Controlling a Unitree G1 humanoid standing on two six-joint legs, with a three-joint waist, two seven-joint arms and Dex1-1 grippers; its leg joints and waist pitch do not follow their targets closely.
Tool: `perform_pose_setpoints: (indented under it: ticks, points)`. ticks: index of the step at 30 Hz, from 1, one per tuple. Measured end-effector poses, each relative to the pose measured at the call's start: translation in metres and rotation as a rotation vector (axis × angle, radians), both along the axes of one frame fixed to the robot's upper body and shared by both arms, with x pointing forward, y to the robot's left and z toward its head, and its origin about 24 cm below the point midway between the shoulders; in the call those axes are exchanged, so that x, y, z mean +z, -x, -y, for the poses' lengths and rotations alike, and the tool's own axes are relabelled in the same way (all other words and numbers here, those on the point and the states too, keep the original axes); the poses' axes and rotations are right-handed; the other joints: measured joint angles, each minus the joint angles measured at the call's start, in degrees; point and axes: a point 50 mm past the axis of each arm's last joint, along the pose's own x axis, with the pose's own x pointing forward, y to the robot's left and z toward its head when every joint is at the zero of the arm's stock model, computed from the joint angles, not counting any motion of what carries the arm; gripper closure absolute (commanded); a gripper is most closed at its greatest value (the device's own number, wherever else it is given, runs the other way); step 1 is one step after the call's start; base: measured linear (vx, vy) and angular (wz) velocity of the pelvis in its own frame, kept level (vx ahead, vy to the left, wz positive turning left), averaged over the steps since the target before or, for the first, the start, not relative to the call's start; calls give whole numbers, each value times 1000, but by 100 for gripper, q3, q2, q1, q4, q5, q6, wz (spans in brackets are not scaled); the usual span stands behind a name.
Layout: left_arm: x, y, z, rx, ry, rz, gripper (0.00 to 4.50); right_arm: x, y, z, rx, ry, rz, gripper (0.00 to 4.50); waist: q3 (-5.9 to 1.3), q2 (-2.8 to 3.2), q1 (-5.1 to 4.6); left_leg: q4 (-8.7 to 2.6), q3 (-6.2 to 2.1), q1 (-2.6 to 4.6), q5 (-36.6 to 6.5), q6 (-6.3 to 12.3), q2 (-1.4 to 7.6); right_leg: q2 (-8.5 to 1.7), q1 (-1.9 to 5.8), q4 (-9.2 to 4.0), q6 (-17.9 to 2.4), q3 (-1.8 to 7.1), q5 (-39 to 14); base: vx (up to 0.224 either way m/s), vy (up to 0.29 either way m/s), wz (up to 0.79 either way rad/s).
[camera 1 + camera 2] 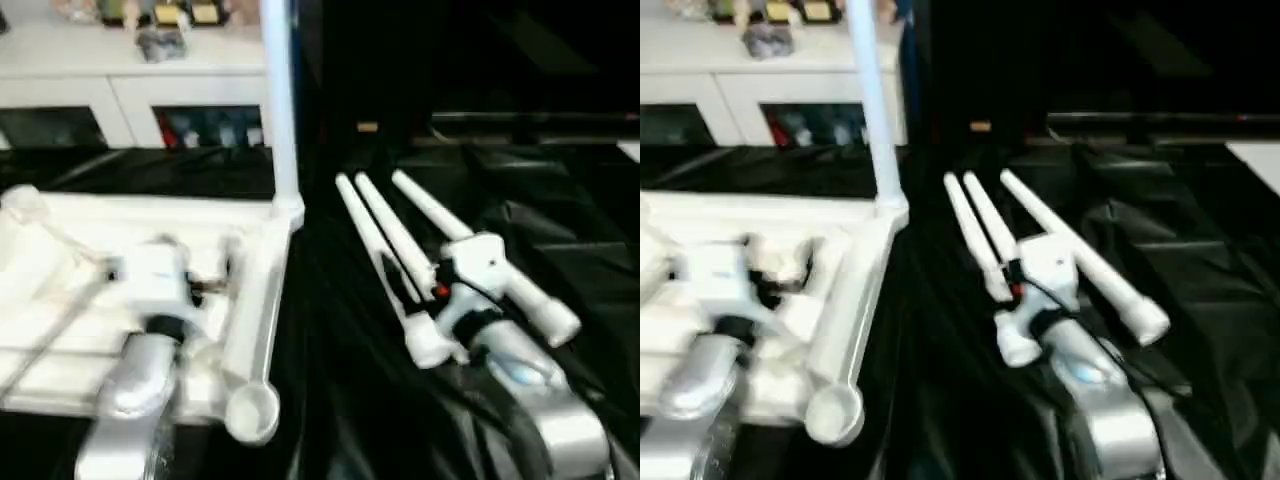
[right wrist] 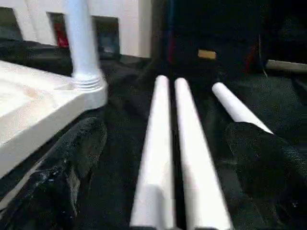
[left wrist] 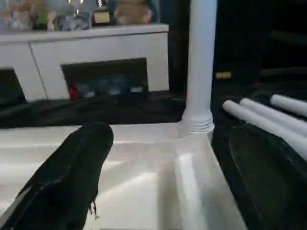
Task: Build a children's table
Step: Pick table leg
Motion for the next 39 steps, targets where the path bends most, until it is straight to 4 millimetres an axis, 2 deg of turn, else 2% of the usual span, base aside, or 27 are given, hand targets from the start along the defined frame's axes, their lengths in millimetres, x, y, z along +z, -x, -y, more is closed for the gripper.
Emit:
perform_pose_setpoints:
  ticks: [1, 2, 4, 6, 9, 10, 15, 19, 23, 25, 31, 35, 39]
  points:
    - [1, 0, -2, -16, -13, 2, 4, 2, -2, -2, 10, -11, -6, 0, -11, 43, 36, -35, -2, 3, 43, -94, 19, 13, 7, -30, -24, -8, 33, 16, -72, -1]
    - [2, -1, -3, -46, -22, 2, 4, 4, -6, -3, 16, -13, -17, 0, 6, 61, 82, -73, 0, 6, 53, -130, 51, 44, 20, -107, -14, -13, 72, 0, 0, 0]
    - [4, -2, -2, -133, -22, -1, 4, 6, -15, -5, 25, 0, -47, 0, 56, 124, 124, -99, -4, 9, 68, -213, 130, 83, 102, -300, -73, -68, 168, -58, 4, -2]
    - [8, -7, -2, -218, -64, -2, 4, 6, -23, -5, 23, 30, -86, 0, 100, 169, 129, -91, 53, 34, 71, -216, 165, 62, 145, -341, -86, -87, 193, -60, 31, 12]
    - [13, -15, -2, -291, -118, -5, 4, 7, -32, -2, 6, 68, -113, 0, 151, 227, 106, -91, 177, 42, 71, -215, 208, 27, 165, -345, -85, -73, 195, -64, 26, 12]
    - [13, -17, -1, -311, -130, -9, 4, 8, -36, -2, 3, 73, -123, 0, 164, 239, 98, -92, 193, 39, 72, -214, 211, 19, 163, -343, -84, -73, 195, -58, 19, 8]
    - [12, -20, 6, -482, -178, -67, 4, 9, -48, 4, -14, 178, -213, 0, 172, 241, 94, -95, 217, 24, 76, -210, 217, -4, 157, -318, -82, -88, 196, 0, 0, 0]
    - [11, -16, 11, -590, -186, -119, 4, 0, -52, 8, -28, 215, -318, 0, 172, 240, 100, -100, 226, 18, 85, -205, 234, -14, 142, -295, -82, -118, 195, 0, 0, 0]
    - [10, -7, 13, -649, -165, -140, 4, -10, -53, 5, -20, 218, -408, 0, 162, 256, 102, -134, 257, -42, 163, -207, 264, -14, 87, -297, -125, -147, 197, 0, 0, 0]
    - [9, -6, 13, -669, -153, -157, 4, -14, -52, 4, -18, 212, -448, 0, 158, 262, 135, -137, 272, -56, 170, -194, 277, -14, 81, -299, -133, -160, 181, 0, 0, 0]
    - [9, 4, 18, -779, -83, -230, 4, -24, -47, 1, 9, 166, -550, 0, 161, 267, 214, -137, 301, -55, 166, -189, 288, -22, 81, -301, -133, -160, 174, 0, 0, 0]
    - [8, 15, 23, -867, -12, -305, 4, -29, -46, 2, 22, 163, -596, 0, 164, 276, 232, -139, 312, -47, 167, -192, 294, -24, 85, -295, -133, -159, 175, 0, 0, 0]
    - [8, 18, 25, -895, 25, -336, 0, -31, -46, 4, 14, 168, -610, 38, 165, 281, 235, -150, 315, -41, 170, -196, 297, -24, 88, -293, -132, -160, 177, 0, 0, 0]
